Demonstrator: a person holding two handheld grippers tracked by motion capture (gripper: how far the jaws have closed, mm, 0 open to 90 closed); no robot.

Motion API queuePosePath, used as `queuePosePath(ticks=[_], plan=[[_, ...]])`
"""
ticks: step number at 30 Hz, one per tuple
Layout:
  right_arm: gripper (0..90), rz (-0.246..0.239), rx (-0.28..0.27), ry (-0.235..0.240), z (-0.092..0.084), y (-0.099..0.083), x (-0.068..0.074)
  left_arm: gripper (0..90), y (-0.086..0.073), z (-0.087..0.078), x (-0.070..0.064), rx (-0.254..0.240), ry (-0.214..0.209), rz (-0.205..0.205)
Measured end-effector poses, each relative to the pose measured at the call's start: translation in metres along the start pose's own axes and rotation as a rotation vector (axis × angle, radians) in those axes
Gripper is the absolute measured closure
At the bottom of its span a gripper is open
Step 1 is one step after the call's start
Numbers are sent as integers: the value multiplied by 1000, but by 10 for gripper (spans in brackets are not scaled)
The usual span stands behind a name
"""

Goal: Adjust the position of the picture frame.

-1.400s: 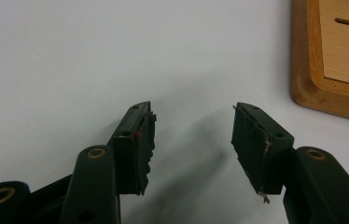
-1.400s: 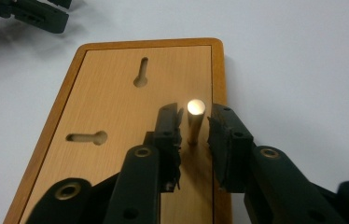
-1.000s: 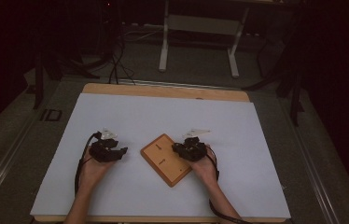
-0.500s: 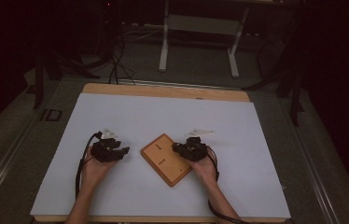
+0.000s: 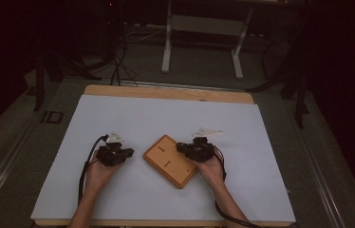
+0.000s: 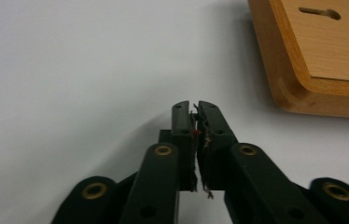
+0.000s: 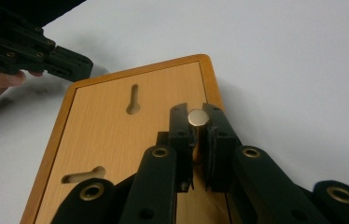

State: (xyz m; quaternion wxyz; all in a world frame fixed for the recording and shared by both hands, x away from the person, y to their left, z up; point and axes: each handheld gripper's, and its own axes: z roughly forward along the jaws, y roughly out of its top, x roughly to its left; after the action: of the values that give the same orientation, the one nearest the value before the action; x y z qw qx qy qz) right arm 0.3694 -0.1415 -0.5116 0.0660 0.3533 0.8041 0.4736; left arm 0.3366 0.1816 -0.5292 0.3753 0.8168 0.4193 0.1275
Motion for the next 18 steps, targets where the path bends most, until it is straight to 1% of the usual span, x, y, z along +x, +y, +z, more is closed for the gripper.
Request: queuePosePath(ticks=[2, 6, 11, 12, 14, 18], plan=[[836, -20, 10, 3, 0, 2, 1, 880, 1, 0, -2, 1, -5, 8], [836, -43, 25, 14, 1, 3, 3, 880, 1, 0, -3, -4, -12, 14], [835, -51, 30, 35, 3, 3, 4, 872, 2, -2, -3, -11, -6, 8], [836, -53, 32, 41, 4, 3, 4, 871, 2, -3, -3, -21, -14, 0], [836, -61, 35, 53, 5, 3, 5, 871, 2, -4, -3, -31, -24, -2], [835, -71, 44, 61, 8, 3, 7, 878, 3, -3, -7, -36, -44, 7]])
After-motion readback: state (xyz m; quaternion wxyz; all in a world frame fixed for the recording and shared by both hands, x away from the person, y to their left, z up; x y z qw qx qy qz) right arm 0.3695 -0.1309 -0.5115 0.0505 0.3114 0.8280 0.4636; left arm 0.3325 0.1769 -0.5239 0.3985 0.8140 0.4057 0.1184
